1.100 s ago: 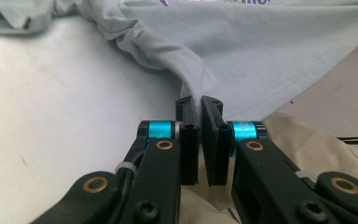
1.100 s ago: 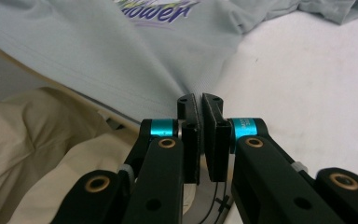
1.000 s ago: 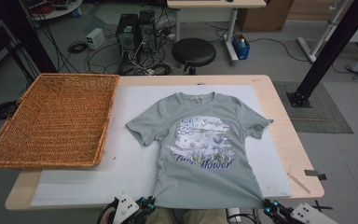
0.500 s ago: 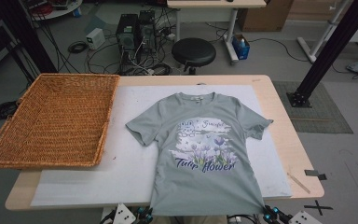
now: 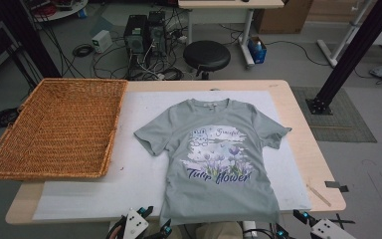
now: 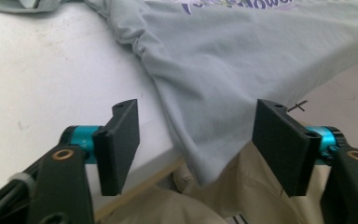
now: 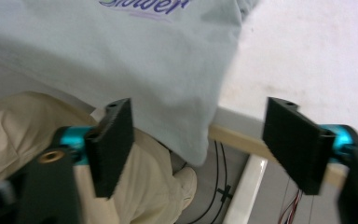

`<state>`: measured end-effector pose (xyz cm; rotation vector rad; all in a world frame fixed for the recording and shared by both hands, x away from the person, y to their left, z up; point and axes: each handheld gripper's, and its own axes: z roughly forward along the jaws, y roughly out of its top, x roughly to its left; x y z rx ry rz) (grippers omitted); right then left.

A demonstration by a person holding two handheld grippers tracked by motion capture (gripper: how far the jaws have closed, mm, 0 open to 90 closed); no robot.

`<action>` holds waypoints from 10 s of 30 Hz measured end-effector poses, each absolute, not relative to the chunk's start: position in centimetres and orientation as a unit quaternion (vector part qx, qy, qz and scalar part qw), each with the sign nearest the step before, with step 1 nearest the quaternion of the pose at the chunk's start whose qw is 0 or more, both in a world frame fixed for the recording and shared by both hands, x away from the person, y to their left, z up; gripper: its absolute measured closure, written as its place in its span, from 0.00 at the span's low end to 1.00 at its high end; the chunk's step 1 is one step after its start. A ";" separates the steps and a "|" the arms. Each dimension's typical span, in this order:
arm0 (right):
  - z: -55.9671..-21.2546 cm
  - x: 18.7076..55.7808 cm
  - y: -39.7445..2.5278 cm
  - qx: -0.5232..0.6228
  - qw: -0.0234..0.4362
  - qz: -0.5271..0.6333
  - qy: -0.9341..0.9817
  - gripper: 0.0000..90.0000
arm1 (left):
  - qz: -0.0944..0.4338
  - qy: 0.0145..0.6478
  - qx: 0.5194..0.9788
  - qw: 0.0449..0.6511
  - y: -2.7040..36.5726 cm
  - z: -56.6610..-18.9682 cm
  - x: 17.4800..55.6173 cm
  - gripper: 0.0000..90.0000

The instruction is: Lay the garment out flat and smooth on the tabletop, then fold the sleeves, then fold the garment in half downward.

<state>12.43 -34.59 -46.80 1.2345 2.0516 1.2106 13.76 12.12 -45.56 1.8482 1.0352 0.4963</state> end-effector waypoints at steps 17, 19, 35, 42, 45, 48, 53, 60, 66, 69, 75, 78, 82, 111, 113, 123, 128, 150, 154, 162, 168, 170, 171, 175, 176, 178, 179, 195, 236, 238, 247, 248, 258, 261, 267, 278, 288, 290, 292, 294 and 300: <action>-43.4 21.7 -32.7 0.426 0.213 0.425 0.770 0.29 | 0.192 0.404 0.767 0.461 10.1 -41.8 23.7 0.33; -43.0 23.3 -32.9 0.434 0.221 0.422 0.765 0.31 | 0.188 0.405 0.765 0.464 10.1 -41.4 25.5 0.33; -42.6 36.5 -36.1 0.490 0.246 0.342 0.763 0.70 | 0.210 0.404 0.763 0.459 9.9 -37.9 36.5 0.33; -44.8 37.0 -36.4 0.490 0.233 0.327 0.773 0.92 | 0.214 0.399 0.768 0.453 9.9 -38.0 38.1 0.33; -44.6 36.3 -36.5 0.484 0.244 0.326 0.774 0.97 | 0.211 0.400 0.771 0.448 9.9 -38.3 38.4 0.33; -44.3 34.9 -36.6 0.485 0.254 0.343 0.763 0.97 | 0.212 0.399 0.772 0.447 9.9 -38.3 38.4 0.33; -45.3 33.8 -36.0 0.471 0.246 0.334 0.779 0.95 | 0.211 0.398 0.772 0.449 9.9 -38.3 38.4 0.33; -42.6 34.8 -36.6 0.492 0.250 0.376 0.745 0.68 | 0.208 0.412 0.765 0.449 10.5 -38.4 39.1 0.33; -43.0 36.9 -35.5 0.488 0.239 0.341 0.767 0.82 | 0.213 0.417 0.760 0.450 10.8 -38.0 39.3 0.33; -44.5 36.8 -35.4 0.491 0.218 0.333 0.775 0.89 | 0.214 0.416 0.762 0.447 10.9 -38.0 39.3 0.33; -44.6 35.8 -34.6 0.469 0.225 0.329 0.788 0.85 | 0.222 0.423 0.757 0.447 11.4 -37.2 39.4 0.33; -44.0 36.3 -35.2 0.497 0.200 0.343 0.771 0.56 | 0.228 0.421 0.757 0.445 11.7 -36.4 39.8 0.33; -42.3 36.7 -35.0 0.490 0.209 0.348 0.772 0.34 | 0.231 0.425 0.759 0.435 12.1 -35.9 40.5 0.33; -40.5 36.8 -34.2 0.465 0.211 0.355 0.783 0.18 | 0.261 0.486 0.757 0.349 13.7 -37.5 41.4 0.33; -40.6 36.9 -34.1 0.465 0.211 0.354 0.783 0.18 | 0.263 0.497 0.751 0.346 14.0 -38.3 41.7 0.33; -40.9 37.5 -34.2 0.469 0.208 0.352 0.782 0.18 | 0.257 0.541 0.739 0.307 15.0 -42.3 43.0 0.38; -41.1 37.7 -34.2 0.469 0.207 0.345 0.786 0.18 | 0.256 0.543 0.739 0.305 15.2 -42.9 43.4 0.39; -41.0 37.0 -34.0 0.469 0.207 0.347 0.785 0.19 | 0.218 0.544 0.749 0.309 15.4 -44.0 43.9 0.76; -41.0 36.8 -34.1 0.470 0.207 0.348 0.784 0.19 | 0.201 0.553 0.741 0.324 15.8 -44.0 43.9 0.89; -41.0 36.6 -34.2 0.471 0.206 0.348 0.784 0.19 | 0.192 0.539 0.740 0.352 15.2 -42.8 43.4 0.95; -41.1 36.8 -33.9 0.466 0.207 0.347 0.787 0.19 | 0.180 0.486 0.761 0.389 11.9 -39.9 42.5 0.95; -41.1 36.8 -33.7 0.463 0.207 0.346 0.789 0.19 | 0.172 0.463 0.772 0.399 10.1 -39.0 42.4 0.95; -41.2 36.8 -33.6 0.462 0.206 0.347 0.789 0.19 | 0.170 0.452 0.778 0.401 9.2 -38.7 42.5 0.95; -41.2 36.8 -33.6 0.461 0.207 0.346 0.790 0.19 | 0.162 0.420 0.798 0.401 5.5 -37.9 43.2 0.95; -41.1 36.8 -33.6 0.462 0.207 0.348 0.789 0.19 | 0.157 0.415 0.801 0.402 4.7 -38.0 43.5 0.95; -41.1 36.7 -33.7 0.464 0.207 0.350 0.787 0.19 | 0.146 0.410 0.804 0.405 3.2 -38.1 44.1 0.95; -41.0 36.6 -33.8 0.465 0.208 0.351 0.786 0.19 | 0.143 0.407 0.806 0.405 2.5 -38.2 44.4 0.95; -41.1 37.0 -34.7 0.483 0.211 0.346 0.776 0.22 | 0.160 0.381 0.815 0.406 0.5 -37.6 44.8 0.56; -39.1 42.7 -32.3 0.471 0.215 0.354 0.779 0.99 | 0.211 0.407 0.773 0.438 7.1 -35.8 41.5 0.51; -38.5 42.7 -30.5 0.449 0.205 0.365 0.789 0.99 | 0.211 0.407 0.773 0.438 7.1 -35.9 41.4 0.51; -40.2 43.2 -23.1 0.386 0.137 0.399 0.820 0.98 | 0.212 0.412 0.773 0.433 7.6 -36.1 40.8 0.51; -40.3 43.2 -22.7 0.382 0.135 0.401 0.822 0.96 | 0.213 0.413 0.773 0.432 7.8 -36.1 40.8 0.51; -38.4 43.4 -25.8 0.421 0.177 0.386 0.802 0.53 | 0.215 0.416 0.770 0.434 8.4 -36.0 40.7 0.51; -38.5 42.8 -26.5 0.411 0.174 0.364 0.817 0.53 | 0.215 0.415 0.770 0.435 8.4 -36.0 40.7 0.51; -40.1 41.5 -25.9 0.388 0.168 0.320 0.848 0.46 | 0.218 0.412 0.770 0.435 8.7 -35.8 40.5 0.51; -39.6 39.7 -28.5 0.406 0.201 0.328 0.829 0.17 | 0.227 0.411 0.787 0.399 8.5 -35.7 41.2 0.30; -38.6 39.3 -29.6 0.414 0.203 0.341 0.819 0.14 | 0.227 0.411 0.796 0.382 8.1 -35.9 41.3 0.24; -38.7 39.4 -29.5 0.414 0.205 0.343 0.818 0.14 | 0.227 0.412 0.795 0.383 8.2 -35.9 41.3 0.24; -38.7 39.5 -29.4 0.416 0.204 0.343 0.817 0.14 | 0.225 0.412 0.795 0.383 8.1 -36.1 41.5 0.24; -38.8 39.6 -29.5 0.419 0.206 0.344 0.815 0.14 | 0.220 0.411 0.798 0.381 8.1 -36.3 41.8 0.24; -38.5 41.0 -29.0 0.422 0.207 0.347 0.812 0.14 | 0.213 0.412 0.799 0.384 7.3 -37.1 43.6 0.24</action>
